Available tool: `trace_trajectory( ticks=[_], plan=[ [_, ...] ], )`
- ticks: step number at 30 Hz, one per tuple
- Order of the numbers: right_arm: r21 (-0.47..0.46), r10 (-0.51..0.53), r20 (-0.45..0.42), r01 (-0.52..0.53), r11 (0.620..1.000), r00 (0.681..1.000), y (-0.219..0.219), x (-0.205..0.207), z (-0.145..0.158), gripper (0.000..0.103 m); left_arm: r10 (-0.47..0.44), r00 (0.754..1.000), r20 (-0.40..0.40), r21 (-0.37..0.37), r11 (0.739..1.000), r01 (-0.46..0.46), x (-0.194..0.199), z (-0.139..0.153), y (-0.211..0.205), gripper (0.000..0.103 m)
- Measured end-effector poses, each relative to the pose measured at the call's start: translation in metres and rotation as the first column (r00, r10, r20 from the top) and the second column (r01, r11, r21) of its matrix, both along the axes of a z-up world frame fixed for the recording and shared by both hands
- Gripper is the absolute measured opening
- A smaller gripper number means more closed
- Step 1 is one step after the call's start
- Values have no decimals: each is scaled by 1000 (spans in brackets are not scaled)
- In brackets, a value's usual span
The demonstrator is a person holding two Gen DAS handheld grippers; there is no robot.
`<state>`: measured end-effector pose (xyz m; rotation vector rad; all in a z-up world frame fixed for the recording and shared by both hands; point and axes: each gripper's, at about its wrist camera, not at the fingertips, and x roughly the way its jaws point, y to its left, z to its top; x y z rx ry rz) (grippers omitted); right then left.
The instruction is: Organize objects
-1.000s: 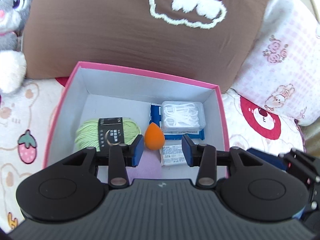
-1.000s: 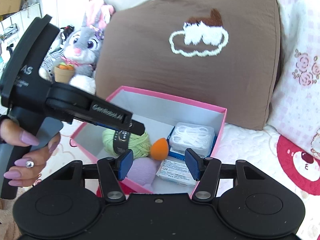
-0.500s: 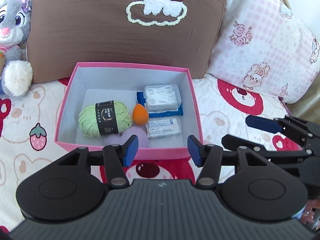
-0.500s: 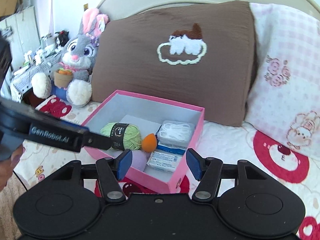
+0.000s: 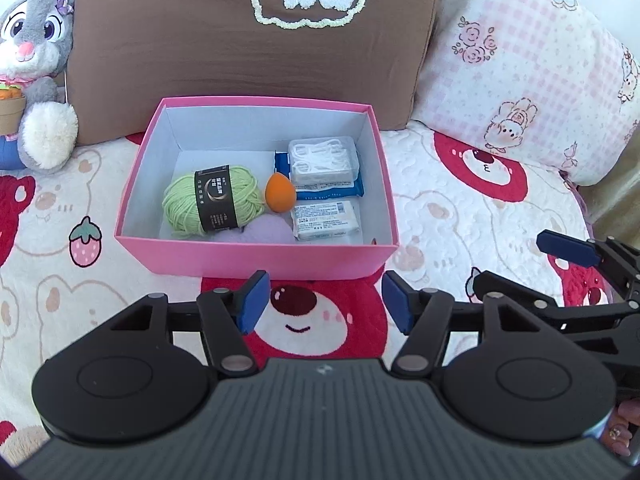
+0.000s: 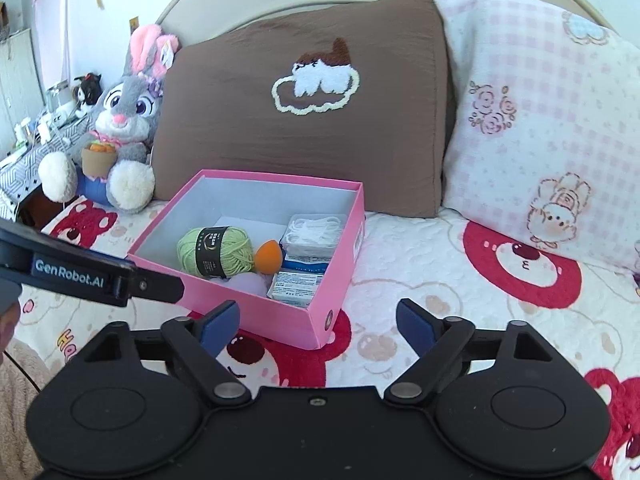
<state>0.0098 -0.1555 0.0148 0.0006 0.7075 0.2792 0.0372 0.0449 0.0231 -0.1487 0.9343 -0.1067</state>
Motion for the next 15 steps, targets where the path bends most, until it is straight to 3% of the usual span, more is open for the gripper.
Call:
trace_trajectory(
  ticks=[10, 15],
  plan=[
    [-41, -125, -49, 123, 991, 991, -12, -13, -8, 96, 8, 1000, 3, 2, 1000, -8, -21, 2, -9, 74],
    [-147, -208, -81, 195, 970, 975, -19, -12, -14, 96, -1, 1000, -2, 19, 1000, 1, -29, -2, -14, 90]
  ],
)
